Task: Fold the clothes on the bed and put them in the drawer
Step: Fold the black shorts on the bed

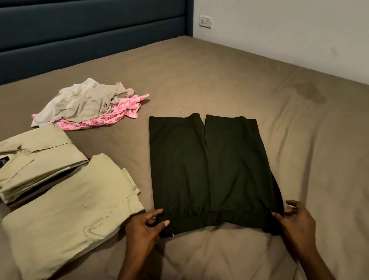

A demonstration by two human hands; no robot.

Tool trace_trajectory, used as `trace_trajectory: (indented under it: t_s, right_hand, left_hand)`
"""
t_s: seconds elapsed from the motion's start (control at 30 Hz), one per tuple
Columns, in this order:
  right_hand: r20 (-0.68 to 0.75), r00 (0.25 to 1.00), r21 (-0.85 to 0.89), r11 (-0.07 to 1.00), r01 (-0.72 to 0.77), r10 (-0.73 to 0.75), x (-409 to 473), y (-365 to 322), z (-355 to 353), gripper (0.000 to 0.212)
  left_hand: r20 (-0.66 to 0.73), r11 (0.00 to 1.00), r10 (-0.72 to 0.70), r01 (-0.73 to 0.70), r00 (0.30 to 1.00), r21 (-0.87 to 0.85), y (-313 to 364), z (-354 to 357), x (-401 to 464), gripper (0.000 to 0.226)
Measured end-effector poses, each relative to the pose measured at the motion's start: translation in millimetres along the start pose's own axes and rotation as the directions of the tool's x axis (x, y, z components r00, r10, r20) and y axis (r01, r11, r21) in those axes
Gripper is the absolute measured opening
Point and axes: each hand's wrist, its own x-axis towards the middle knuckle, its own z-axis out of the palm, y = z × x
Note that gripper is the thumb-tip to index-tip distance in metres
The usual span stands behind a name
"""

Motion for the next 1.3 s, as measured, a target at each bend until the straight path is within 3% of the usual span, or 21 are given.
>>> trace_trajectory:
  t_s: [0.2, 0.3, 0.37, 0.43, 0.47, 0.53, 0.67, 0.8, 0.87, 0.97, 1.1, 1.2, 1.3]
  right_hand:
    - [0.005, 0.999, 0.089, 0.995, -0.047, 0.046, 7, 11, -1, 0.044]
    - [0.037, 0.999, 0.059, 0.998, -0.008, 0.006, 11, 14, 1, 0.032]
    - [0.006, 0.999, 0.056, 0.998, 0.033, -0.033, 25, 12, 3, 0.022]
    - [-0.05, 0.997, 0.053, 0.996, 0.067, -0.065, 48, 4, 9, 0.014]
    - [-0.071, 0.995, 0.048, 0.996, 0.075, -0.071, 66, -2, 15, 0.012]
    - [-0.074, 0.996, 0.052, 0.997, 0.049, -0.046, 106, -12, 26, 0.011]
    - [-0.025, 0.999, 0.06, 0.997, 0.039, -0.038, 190, -38, 60, 0.021]
    - [0.026, 0.997, 0.049, 0.996, 0.074, -0.076, 263, -73, 98, 0.025]
    - [0.002, 0.999, 0.051, 0.998, 0.04, -0.04, 297, -83, 114, 0.038]
    - [-0.029, 0.999, 0.009, 0.999, 0.043, -0.043, 325, -94, 132, 0.052]
    - [-0.005, 0.997, -0.037, 0.997, 0.074, -0.074, 356, -109, 148, 0.043]
    - [0.007, 1.0, 0.144, 0.99, -0.009, 0.008, 382, -105, 153, 0.021]
    - [0.056, 0.992, 0.434, 0.891, -0.13, 0.117, 388, -99, 152, 0.019]
  left_hand:
    - [0.016, 0.999, -0.036, 0.036, 0.999, -0.012, -9, -1, 4, 0.036]
    - [-0.033, 0.987, 0.013, -0.008, 0.999, 0.158, -9, 3, 0, 0.032]
    - [-0.135, 0.919, 0.143, -0.081, 0.981, 0.386, -5, 7, -5, 0.029]
    - [-0.139, 0.784, 0.374, -0.233, 0.917, 0.576, -2, 12, -6, 0.024]
    - [-0.115, 0.729, 0.45, -0.29, 0.886, 0.62, 0, 17, -2, 0.024]
    - [-0.094, 0.712, 0.478, -0.323, 0.873, 0.623, 10, 26, 14, 0.025]
    - [-0.168, 0.775, 0.378, -0.212, 0.911, 0.595, 41, 44, 65, 0.03]
    - [-0.333, 0.813, 0.267, -0.026, 0.904, 0.582, 79, 49, 150, 0.038]
    - [-0.378, 0.831, 0.188, 0.058, 0.906, 0.554, 90, 48, 201, 0.046]
    - [-0.352, 0.866, 0.071, 0.117, 0.933, 0.486, 96, 42, 264, 0.052]
    - [-0.291, 0.933, -0.021, 0.124, 0.956, 0.338, 114, 45, 327, 0.046]
    - [-0.239, 0.954, -0.051, 0.118, 0.97, 0.277, 127, 50, 367, 0.041]
    - [-0.366, 0.972, -0.15, 0.204, 0.919, 0.116, 121, 49, 389, 0.036]
